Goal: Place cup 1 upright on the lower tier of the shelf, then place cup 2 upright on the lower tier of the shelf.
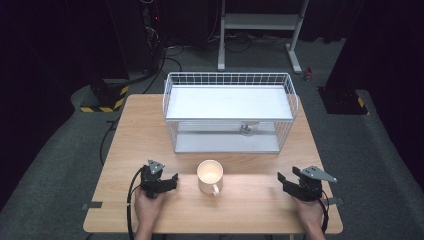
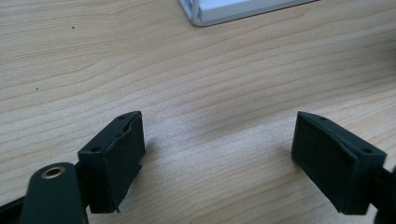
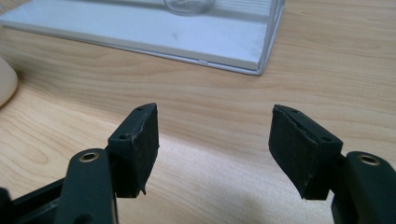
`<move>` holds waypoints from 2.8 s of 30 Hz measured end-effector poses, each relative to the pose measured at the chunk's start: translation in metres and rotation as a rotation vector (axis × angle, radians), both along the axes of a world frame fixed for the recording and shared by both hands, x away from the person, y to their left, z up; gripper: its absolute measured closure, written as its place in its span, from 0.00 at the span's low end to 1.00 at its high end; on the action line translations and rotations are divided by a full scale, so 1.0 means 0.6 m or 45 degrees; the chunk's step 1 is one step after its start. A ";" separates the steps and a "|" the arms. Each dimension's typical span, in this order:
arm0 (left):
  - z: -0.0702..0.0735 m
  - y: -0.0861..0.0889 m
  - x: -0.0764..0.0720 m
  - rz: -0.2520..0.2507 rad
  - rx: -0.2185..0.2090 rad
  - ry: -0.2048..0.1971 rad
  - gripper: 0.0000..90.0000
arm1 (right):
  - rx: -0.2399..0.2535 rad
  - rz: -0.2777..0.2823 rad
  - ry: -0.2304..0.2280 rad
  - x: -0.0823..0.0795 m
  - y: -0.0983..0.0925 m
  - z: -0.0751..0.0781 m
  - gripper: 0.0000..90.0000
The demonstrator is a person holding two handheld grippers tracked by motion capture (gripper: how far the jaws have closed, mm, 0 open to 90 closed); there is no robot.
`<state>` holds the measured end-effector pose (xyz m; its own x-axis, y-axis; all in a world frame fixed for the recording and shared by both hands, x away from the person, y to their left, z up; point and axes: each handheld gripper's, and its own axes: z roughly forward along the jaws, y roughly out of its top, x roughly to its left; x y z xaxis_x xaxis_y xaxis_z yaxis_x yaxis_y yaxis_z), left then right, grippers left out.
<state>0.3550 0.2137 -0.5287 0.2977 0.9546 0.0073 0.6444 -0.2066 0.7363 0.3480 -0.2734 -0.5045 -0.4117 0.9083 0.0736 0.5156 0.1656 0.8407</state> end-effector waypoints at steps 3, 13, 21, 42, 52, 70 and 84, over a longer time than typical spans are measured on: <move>0.000 0.000 0.000 0.001 0.000 0.001 0.20 | 0.000 -0.005 0.012 -0.004 -0.003 -0.007 0.37; 0.000 0.000 0.000 0.002 0.000 0.000 0.20 | -0.126 0.027 0.076 -0.003 0.004 -0.026 0.34; 0.000 0.000 0.000 0.001 0.002 0.001 0.20 | -0.208 0.072 0.182 0.011 0.013 -0.031 0.28; 0.017 -0.003 -0.022 -0.068 -0.028 -0.017 0.16 | -0.213 0.070 0.175 0.014 0.015 -0.032 0.28; 0.034 -0.019 -0.056 -0.151 -0.098 -0.069 0.16 | -0.215 0.070 0.173 0.014 0.015 -0.032 0.28; 0.034 -0.079 -0.086 -0.362 -0.088 -0.047 0.08 | -0.215 0.067 0.173 0.014 0.015 -0.032 0.28; 0.036 -0.128 -0.071 -0.443 -0.065 -0.023 0.04 | -0.212 0.066 0.175 0.013 0.016 -0.032 0.28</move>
<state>0.3122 0.1368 -0.5073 0.6056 0.7952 -0.0295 0.5283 -0.3741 0.7622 0.3560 -0.2640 -0.5235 -0.4545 0.8906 -0.0172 0.6106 0.3256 0.7219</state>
